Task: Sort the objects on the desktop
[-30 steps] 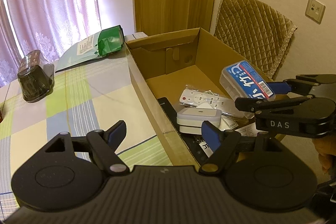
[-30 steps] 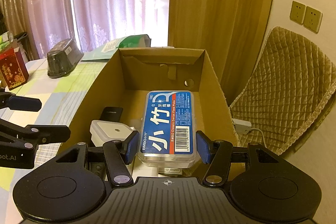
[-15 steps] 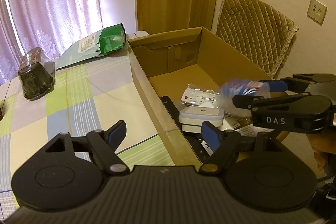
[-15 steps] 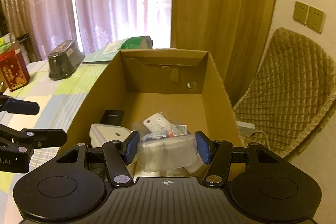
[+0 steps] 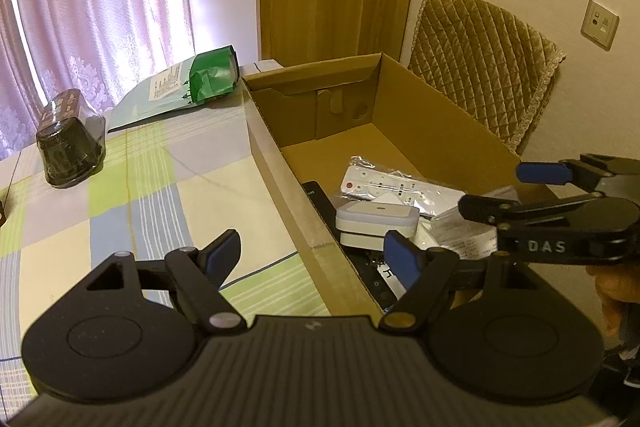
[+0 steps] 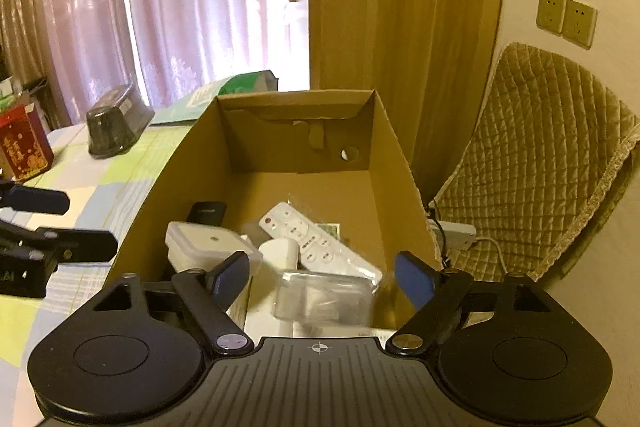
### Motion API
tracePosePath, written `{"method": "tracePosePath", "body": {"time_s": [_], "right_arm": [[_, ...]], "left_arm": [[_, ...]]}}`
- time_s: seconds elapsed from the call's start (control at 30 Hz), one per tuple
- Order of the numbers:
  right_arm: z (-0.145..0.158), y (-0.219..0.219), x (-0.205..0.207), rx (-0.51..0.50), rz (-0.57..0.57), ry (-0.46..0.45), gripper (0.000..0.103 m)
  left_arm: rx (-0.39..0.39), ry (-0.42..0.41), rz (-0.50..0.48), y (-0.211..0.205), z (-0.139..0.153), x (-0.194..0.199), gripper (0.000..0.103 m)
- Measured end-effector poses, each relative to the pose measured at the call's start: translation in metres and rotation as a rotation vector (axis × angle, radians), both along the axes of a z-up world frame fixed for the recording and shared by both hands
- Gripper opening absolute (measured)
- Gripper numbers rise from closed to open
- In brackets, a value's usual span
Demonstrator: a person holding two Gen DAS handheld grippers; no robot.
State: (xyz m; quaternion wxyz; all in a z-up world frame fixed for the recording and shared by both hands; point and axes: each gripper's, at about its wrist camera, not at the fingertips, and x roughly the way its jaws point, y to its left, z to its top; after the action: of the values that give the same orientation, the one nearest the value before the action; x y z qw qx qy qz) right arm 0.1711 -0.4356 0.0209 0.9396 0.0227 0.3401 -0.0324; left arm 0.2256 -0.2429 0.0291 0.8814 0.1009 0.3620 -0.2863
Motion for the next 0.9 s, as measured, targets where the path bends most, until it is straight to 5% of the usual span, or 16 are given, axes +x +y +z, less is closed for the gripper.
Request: {"method": "tracePosePath", "body": {"time_s": [0.6, 0.9], "right_arm": [[0.014, 0.001, -0.047, 0.017, -0.022, 0.016, 0.083], [0.027, 0.003, -0.066, 0.034, -0.027, 0.025, 0.083]], "left_arm": [[-0.028, 0.019, 0.017, 0.01, 0.011, -0.028, 0.077], [-0.063, 0.046, 0.051, 0.019, 0.02, -0.044, 0.09]]}}
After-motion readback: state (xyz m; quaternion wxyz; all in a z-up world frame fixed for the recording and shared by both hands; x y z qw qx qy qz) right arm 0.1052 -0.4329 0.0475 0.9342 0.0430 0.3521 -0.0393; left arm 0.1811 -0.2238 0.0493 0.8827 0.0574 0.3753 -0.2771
